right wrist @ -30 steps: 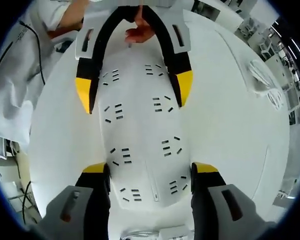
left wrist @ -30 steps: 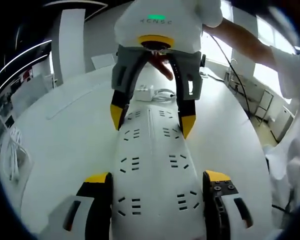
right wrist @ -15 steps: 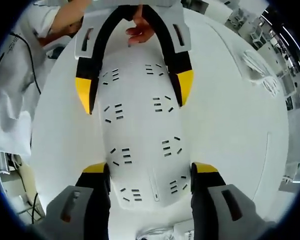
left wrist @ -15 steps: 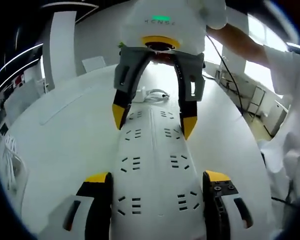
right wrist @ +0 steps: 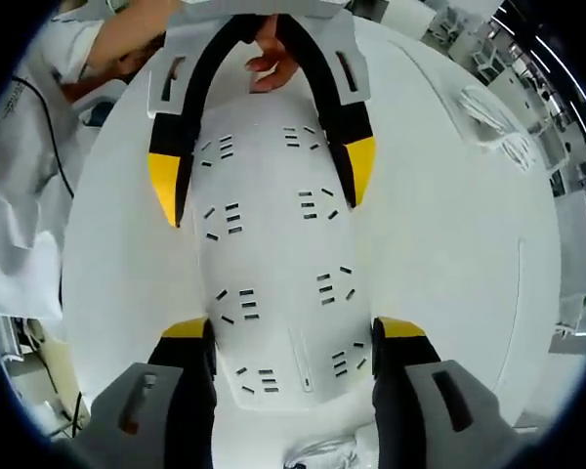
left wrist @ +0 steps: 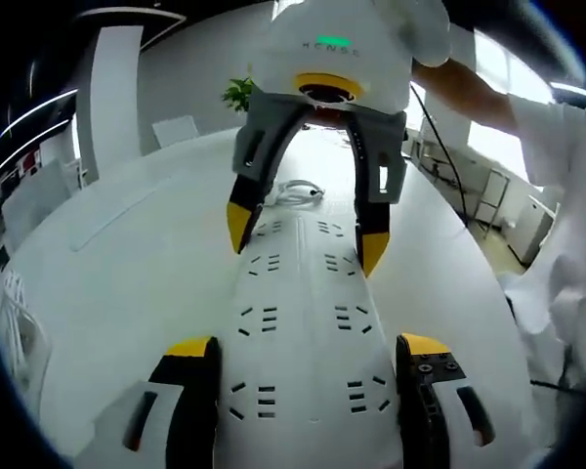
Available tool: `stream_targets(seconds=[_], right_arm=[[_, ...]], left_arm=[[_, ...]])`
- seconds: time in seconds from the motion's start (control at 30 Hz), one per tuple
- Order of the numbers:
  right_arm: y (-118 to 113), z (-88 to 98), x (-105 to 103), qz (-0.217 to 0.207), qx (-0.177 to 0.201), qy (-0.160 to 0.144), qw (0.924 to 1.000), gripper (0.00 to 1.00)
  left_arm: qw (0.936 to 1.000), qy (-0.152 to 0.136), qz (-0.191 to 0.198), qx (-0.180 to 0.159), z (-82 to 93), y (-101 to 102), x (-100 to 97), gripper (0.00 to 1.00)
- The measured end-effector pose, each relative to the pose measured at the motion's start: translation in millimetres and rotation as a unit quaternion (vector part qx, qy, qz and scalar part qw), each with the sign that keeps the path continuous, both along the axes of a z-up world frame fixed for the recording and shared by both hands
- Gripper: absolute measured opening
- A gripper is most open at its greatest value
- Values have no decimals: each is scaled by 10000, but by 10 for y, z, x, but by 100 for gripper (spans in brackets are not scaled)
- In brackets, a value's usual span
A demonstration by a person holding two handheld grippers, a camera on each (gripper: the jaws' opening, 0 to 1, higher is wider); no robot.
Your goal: Straighten the power strip on the desk, plug the charger into it
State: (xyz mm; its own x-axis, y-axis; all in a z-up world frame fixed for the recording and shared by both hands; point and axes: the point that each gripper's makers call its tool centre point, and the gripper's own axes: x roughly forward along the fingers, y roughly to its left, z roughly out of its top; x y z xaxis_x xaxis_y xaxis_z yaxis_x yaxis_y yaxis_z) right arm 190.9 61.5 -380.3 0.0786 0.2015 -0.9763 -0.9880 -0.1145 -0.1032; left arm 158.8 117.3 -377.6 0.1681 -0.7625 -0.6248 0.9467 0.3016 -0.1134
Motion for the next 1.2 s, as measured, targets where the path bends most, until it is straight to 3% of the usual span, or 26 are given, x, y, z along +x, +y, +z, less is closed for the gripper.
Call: stream_targets(seconds=[0.73, 0.83, 1.03, 1.2], right_arm=[[-34, 4, -75, -351, 56, -55, 9994, 63], [-37, 5, -88, -399, 93, -56, 9991, 63], [-52, 6, -112, -559, 93, -56, 9984, 63], [-67, 10, -163, -665, 113, -68, 9977, 63]], left_arm=[[9994, 14, -236, -267, 13, -49, -9, 76], [9994, 8, -298, -150, 11, -55, -16, 75], [9979, -24, -504, 408, -16, -56, -27, 74], [9968, -43, -573, 562, -26, -51, -27, 74]])
